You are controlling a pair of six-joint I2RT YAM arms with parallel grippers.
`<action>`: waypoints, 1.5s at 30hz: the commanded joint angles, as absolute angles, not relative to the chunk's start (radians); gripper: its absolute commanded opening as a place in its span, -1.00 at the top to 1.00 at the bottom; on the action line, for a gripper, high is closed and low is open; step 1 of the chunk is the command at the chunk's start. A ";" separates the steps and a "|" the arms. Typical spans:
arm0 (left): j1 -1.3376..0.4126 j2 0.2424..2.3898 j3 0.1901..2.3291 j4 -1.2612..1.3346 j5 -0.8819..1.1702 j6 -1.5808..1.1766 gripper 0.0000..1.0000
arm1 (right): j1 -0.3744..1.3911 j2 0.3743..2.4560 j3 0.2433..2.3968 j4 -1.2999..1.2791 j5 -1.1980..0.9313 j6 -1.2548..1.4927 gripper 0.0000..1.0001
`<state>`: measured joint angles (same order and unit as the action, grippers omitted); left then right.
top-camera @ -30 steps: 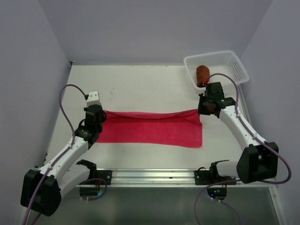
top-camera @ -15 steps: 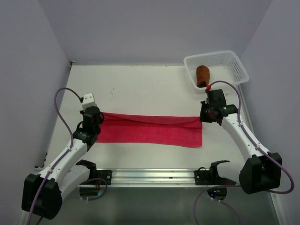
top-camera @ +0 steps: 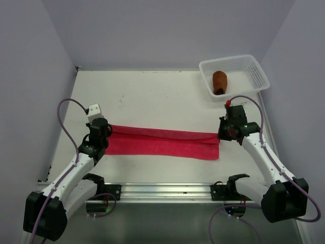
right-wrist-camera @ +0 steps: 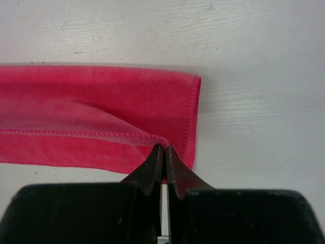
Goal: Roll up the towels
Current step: Fold the towel
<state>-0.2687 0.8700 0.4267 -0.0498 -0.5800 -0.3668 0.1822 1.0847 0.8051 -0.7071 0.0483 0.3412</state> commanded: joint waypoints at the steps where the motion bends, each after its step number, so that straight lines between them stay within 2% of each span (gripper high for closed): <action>1: -0.258 0.851 0.420 -0.055 -0.629 -0.397 1.00 | 0.175 1.048 0.802 -0.733 0.046 0.353 1.00; 14: -0.258 0.819 0.417 -0.086 -0.677 -0.417 1.00 | 0.176 0.957 0.704 -0.689 -0.044 0.387 0.99; 19: -0.258 0.790 0.407 -0.089 -0.646 -0.414 1.00 | 0.190 0.953 0.696 -0.690 -0.049 0.391 0.85; 21: -0.258 0.761 0.397 -0.084 -0.629 -0.410 1.00 | 0.205 0.956 0.698 -0.695 -0.049 0.391 0.66; 25: -0.258 0.716 0.379 -0.081 -0.608 -0.397 1.00 | 0.219 0.937 0.696 -0.695 -0.060 0.391 0.41; 31: -0.259 0.710 0.376 -0.074 -0.580 -0.393 1.00 | 0.219 0.885 0.675 -0.686 -0.092 0.413 0.36; 37: -0.259 0.704 0.373 -0.072 -0.571 -0.393 1.00 | 0.219 0.919 0.666 -0.669 -0.086 0.426 0.36; 40: -0.261 0.710 0.376 -0.077 -0.589 -0.403 1.00 | 0.219 0.948 0.673 -0.647 -0.094 0.428 0.29; 45: -0.259 0.732 0.400 -0.126 -0.646 -0.448 0.69 | 0.219 0.977 0.702 -0.644 -0.080 0.416 0.24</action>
<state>-0.2684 0.7231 0.3775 -0.1040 -0.5934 -0.4122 0.2161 0.9703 0.6670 -0.6762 -0.0715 0.4141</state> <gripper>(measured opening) 0.132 0.376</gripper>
